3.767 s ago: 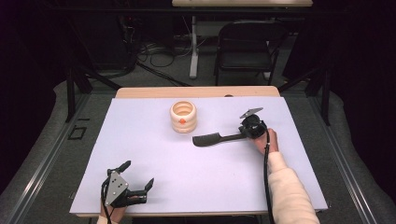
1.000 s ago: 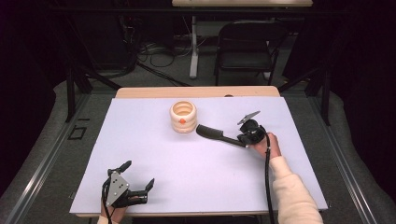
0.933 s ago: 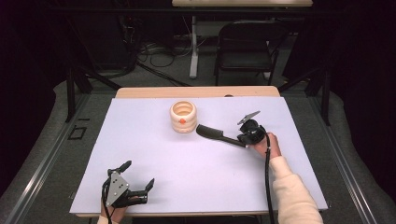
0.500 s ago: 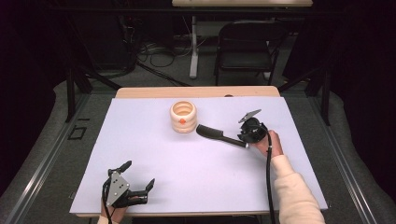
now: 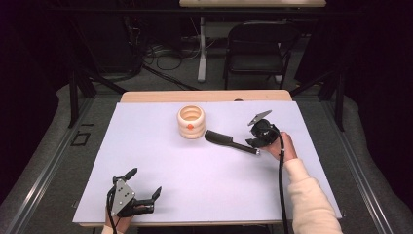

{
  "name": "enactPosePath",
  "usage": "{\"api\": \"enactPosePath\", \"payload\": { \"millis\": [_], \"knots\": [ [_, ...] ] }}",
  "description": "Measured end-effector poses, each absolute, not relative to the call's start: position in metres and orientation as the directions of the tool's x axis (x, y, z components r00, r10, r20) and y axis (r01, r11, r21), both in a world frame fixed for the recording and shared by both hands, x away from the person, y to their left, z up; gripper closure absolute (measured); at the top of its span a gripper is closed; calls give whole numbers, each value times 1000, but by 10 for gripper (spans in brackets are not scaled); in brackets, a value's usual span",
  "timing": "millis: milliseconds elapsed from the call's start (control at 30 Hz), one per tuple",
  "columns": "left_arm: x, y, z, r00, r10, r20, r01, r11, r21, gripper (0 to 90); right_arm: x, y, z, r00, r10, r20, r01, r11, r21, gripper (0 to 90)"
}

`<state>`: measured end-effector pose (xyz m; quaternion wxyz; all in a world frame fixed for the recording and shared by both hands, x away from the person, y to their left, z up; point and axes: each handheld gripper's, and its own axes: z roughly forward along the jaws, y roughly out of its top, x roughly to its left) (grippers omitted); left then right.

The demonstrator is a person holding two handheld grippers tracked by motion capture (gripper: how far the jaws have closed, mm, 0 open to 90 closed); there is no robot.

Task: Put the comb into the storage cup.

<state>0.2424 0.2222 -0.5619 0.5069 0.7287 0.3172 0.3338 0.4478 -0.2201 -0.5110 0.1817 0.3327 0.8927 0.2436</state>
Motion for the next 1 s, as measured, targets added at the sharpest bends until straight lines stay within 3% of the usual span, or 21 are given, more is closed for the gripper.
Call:
{"api": "enactPosePath", "payload": {
  "millis": [267, 600, 1000],
  "knots": [
    [243, 222, -562, 578, 800, 165, 124, -286, 950, 7, 449, -214, -508, -723, 671, -162, 507, 675, 536, 419],
    [243, 222, -562, 577, 800, 164, 125, -285, 951, 7, 453, -204, -508, -725, 671, -156, 520, 682, 514, 162],
    [242, 222, -562, 576, 801, 165, 124, -284, 951, 7, 457, -198, -514, -752, 644, -141, 521, 711, 472, 0]
  ]
}}
